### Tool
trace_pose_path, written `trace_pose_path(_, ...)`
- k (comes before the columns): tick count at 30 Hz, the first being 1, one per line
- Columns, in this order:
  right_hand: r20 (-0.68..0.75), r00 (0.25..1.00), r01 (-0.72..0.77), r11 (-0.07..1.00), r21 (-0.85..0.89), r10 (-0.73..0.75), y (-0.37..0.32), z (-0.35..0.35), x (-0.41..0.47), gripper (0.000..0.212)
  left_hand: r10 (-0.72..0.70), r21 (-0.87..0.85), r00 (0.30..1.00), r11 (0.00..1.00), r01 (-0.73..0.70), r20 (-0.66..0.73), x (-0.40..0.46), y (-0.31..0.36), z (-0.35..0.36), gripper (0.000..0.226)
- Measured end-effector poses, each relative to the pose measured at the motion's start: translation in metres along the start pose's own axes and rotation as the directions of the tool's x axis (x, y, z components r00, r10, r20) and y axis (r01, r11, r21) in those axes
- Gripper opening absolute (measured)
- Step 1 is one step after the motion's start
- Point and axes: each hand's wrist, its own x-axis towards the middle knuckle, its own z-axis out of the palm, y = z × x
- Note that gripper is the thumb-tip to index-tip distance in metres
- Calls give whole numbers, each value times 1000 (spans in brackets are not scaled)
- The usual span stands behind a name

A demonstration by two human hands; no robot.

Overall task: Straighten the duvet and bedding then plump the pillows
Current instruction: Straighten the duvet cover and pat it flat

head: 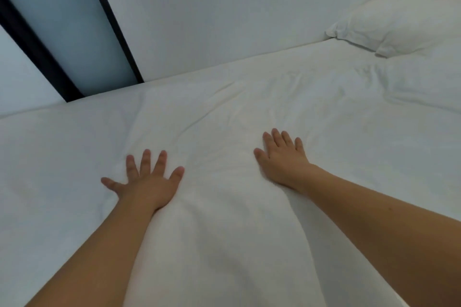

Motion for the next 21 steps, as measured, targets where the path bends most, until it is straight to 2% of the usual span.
trace_pose_path(3,53,997,58,998,13,-58,-22,6,-46,70,-45,8,998,999,45,41,-41,-24,7,78)
trace_pose_path(6,39,989,144,988,52,-146,-52,22,-85,74,-66,-164,992,983,84,110,-69,-56,15,86)
trace_pose_path(7,25,985,169,983,66,-171,-61,30,-97,75,-83,-286,986,950,122,143,-78,-68,19,91)
trace_pose_path(10,5,982,191,982,3,-191,-76,52,-120,75,-114,-612,958,747,258,265,-107,-93,36,107)
trace_pose_path(13,16,987,159,987,-24,-159,-78,56,-130,73,-108,-707,955,651,277,275,-127,-103,44,113)
trace_pose_path(15,61,978,201,979,-17,-200,-76,51,-141,73,-43,-779,934,539,320,354,-132,-110,44,112)
trace_pose_path(16,69,973,222,974,-52,-218,-72,49,-148,72,18,-812,916,471,345,401,-135,-113,43,102)
trace_pose_path(17,55,976,216,970,-112,-211,-66,47,-155,72,87,-840,899,406,361,429,-140,-114,40,83)
trace_pose_path(19,5,994,106,972,-211,-107,-50,44,-167,73,176,-875,886,324,359,428,-151,-106,28,49)
trace_pose_path(21,45,999,10,977,-214,-1,-36,42,-175,74,172,-891,897,289,349,407,-157,-92,14,39)
